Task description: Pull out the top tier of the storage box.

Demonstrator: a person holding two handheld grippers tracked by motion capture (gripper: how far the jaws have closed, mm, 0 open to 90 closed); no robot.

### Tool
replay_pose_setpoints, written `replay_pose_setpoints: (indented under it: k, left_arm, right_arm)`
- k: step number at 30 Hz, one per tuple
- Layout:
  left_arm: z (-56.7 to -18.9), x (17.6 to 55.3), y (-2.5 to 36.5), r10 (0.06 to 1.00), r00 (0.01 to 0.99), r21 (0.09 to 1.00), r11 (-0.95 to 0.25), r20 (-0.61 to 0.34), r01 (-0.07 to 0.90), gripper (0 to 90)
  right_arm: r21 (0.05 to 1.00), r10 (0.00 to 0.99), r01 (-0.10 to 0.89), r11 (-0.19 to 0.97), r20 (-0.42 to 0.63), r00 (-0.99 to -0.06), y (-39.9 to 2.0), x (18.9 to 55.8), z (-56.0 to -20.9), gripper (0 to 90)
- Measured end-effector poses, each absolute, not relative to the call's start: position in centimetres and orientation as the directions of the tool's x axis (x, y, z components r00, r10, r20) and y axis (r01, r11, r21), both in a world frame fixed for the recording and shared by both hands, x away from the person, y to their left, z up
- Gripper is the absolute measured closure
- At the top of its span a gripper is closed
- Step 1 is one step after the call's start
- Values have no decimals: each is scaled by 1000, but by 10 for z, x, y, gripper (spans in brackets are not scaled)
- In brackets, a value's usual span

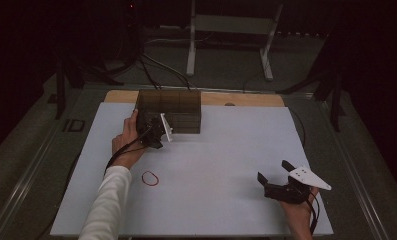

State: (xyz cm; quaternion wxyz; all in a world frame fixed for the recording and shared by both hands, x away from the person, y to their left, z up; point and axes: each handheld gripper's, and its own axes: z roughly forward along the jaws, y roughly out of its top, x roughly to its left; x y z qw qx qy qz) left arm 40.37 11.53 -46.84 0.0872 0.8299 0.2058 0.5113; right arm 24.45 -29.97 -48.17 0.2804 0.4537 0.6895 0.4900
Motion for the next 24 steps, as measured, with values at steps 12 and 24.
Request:
replay_pose_setpoints:
  k: [12,24]
  left_arm:
    - [-470,404,110,421,393,348,-905,818,244,18]
    - [-471,405,107,403,386,331,-912,829,242,18]
  right_arm:
    - [930,901,351,108,58,-430,-300,245,-482,4]
    - [930,900,352,111,57,-433,-299,245,-482,4]
